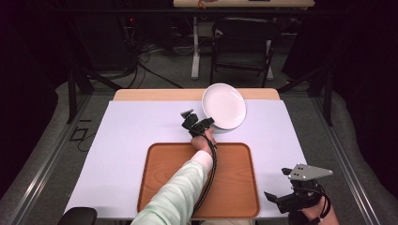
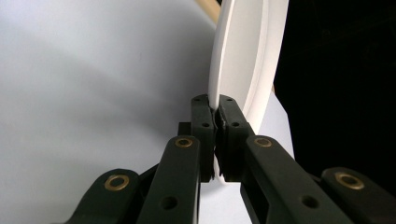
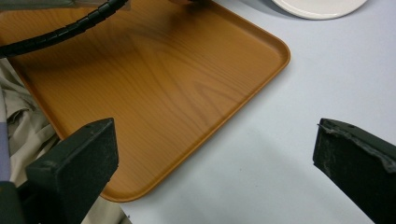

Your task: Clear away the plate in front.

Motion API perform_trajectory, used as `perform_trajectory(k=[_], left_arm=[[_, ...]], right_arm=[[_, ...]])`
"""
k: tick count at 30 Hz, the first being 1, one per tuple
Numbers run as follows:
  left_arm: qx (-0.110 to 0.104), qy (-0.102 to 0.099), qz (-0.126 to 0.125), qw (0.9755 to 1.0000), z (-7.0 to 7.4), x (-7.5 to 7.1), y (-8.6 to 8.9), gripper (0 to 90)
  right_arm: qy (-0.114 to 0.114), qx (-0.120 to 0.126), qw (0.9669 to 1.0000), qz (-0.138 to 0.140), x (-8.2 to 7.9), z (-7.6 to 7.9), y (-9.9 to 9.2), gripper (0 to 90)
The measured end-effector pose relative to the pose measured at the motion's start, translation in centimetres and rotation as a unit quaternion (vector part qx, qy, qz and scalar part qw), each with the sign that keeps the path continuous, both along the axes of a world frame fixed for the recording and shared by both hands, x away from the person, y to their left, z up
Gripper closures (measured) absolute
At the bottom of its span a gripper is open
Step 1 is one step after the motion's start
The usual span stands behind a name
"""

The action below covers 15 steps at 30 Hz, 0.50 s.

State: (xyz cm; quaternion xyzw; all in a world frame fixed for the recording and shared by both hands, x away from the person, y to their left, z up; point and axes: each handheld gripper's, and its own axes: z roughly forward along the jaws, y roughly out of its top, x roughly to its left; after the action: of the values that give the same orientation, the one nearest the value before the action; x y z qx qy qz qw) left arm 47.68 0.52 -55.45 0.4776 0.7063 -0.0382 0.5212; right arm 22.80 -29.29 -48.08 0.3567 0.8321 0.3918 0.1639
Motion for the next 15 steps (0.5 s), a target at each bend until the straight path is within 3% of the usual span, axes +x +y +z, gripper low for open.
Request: perform_trajectory(k=[2, 4, 6, 8, 10, 12, 14, 15], left_arm=[[0.013, -0.013, -0.007, 0.9998, 0.4, 0.1, 0.1, 87.0], [0.043, -0.034, -0.024, 0.9982, 1.1, 0.2, 0.1, 87.1], [0.070, -0.053, -0.038, 0.9954, 1.8, 0.2, 0.1, 87.2], [0.102, -0.070, -0.055, 0.9907, 2.6, 0.3, 0.1, 87.3], [0.132, -0.085, -0.068, 0.9852, 3.4, 0.2, 0.2, 87.4], [0.165, -0.103, -0.082, 0.9776, 4.3, 0.2, 0.3, 87.5], [0.196, -0.124, -0.093, 0.9683, 5.2, 0.0, 0.3, 87.5], [0.217, -0.136, -0.103, 0.9612, 5.7, -0.1, 0.3, 87.5]], right_arm=[[0.000, 0.000, 1.0000, 0.000, 0.0, 0.0, 0.0, 0.0], [0.000, 0.000, 1.0000, -0.001, 0.0, 0.0, 0.0, 0.0], [0.001, 0.000, 1.0000, -0.001, 0.0, 0.0, 0.0, 0.0], [0.001, -0.001, 1.0000, -0.002, 0.0, 0.0, 0.0, 0.0], [0.000, -0.001, 1.0000, -0.003, 0.0, 0.0, 0.0, 0.0], [0.000, -0.002, 1.0000, -0.003, 0.0, 0.0, 0.1, 0.0], [0.001, -0.003, 1.0000, -0.003, 0.0, 0.0, 0.1, 0.0], [0.002, -0.004, 1.0000, -0.003, 0.0, 0.0, 0.1, 0.0]])
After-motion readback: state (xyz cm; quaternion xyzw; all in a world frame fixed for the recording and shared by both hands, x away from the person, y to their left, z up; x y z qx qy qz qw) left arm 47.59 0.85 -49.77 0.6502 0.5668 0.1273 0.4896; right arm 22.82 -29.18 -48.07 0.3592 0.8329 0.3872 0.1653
